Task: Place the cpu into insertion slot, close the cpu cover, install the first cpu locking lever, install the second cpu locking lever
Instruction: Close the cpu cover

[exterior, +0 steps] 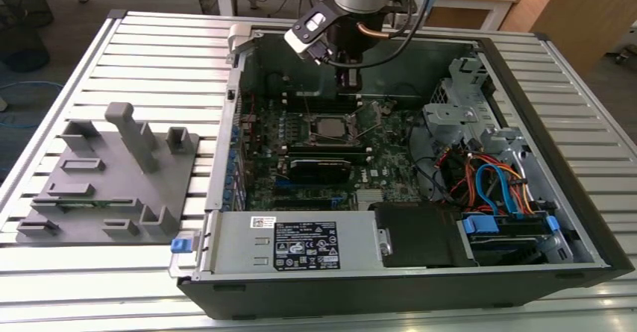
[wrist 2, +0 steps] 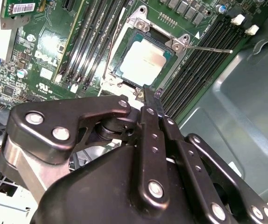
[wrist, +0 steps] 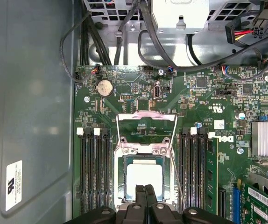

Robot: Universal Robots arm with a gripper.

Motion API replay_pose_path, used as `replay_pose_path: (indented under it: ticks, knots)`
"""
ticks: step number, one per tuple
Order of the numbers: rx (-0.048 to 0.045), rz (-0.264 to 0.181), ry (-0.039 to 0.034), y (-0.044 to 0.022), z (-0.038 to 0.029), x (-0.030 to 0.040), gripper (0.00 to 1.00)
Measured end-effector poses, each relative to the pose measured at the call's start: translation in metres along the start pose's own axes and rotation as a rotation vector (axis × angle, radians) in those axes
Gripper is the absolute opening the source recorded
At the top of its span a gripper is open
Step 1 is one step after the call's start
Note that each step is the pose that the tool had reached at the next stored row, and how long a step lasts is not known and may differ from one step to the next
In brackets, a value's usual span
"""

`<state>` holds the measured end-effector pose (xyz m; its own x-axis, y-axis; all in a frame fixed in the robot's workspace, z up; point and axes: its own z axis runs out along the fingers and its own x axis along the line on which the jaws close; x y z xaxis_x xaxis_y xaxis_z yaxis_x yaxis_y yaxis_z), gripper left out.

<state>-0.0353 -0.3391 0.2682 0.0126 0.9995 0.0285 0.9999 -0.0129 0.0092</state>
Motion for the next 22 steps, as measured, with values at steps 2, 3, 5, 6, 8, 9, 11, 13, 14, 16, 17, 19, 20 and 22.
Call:
replay_pose_path:
  ticks: [2,3,5,6,8,9,11,13,14,16,17,19,20,22]
  knots:
    - [0.0001,0.0,-0.0003,0.0,-0.0009,0.0,0.1]
    - [0.0,0.0,-0.0001,0.0,-0.0016,0.0,0.1]
    - [0.0,0.0,0.0,0.0,-0.0037,0.0001,0.1]
    - [0.0,0.0,-0.0001,0.0,-0.0044,0.0001,0.1]
    - [0.0,0.0,0.0001,0.0,-0.0046,0.0001,0.1]
    - [0.0,0.0,0.0,0.0,-0.0047,0.0001,0.1]
    - [0.0,0.0,0.0,0.0001,-0.0048,0.0001,0.1]
    - [0.0001,0.0,-0.0001,0.0004,-0.0048,0.0001,0.1]
    - [0.0001,0.0,-0.0001,0.0007,-0.0048,0.0001,0.1]
    - [0.0,0.0,-0.0001,0.0012,-0.0048,0.0001,0.1]
    - [0.0,0.0,0.0,0.0016,-0.0047,0.0001,0.1]
    - [0.0,0.0,-0.0001,0.0024,-0.0048,0.0001,0.1]
    - [0.0,0.0,0.0,0.0029,-0.0047,0.0001,0.1]
    - [0.0,0.0,0.0,0.0036,-0.0047,0.0001,0.1]
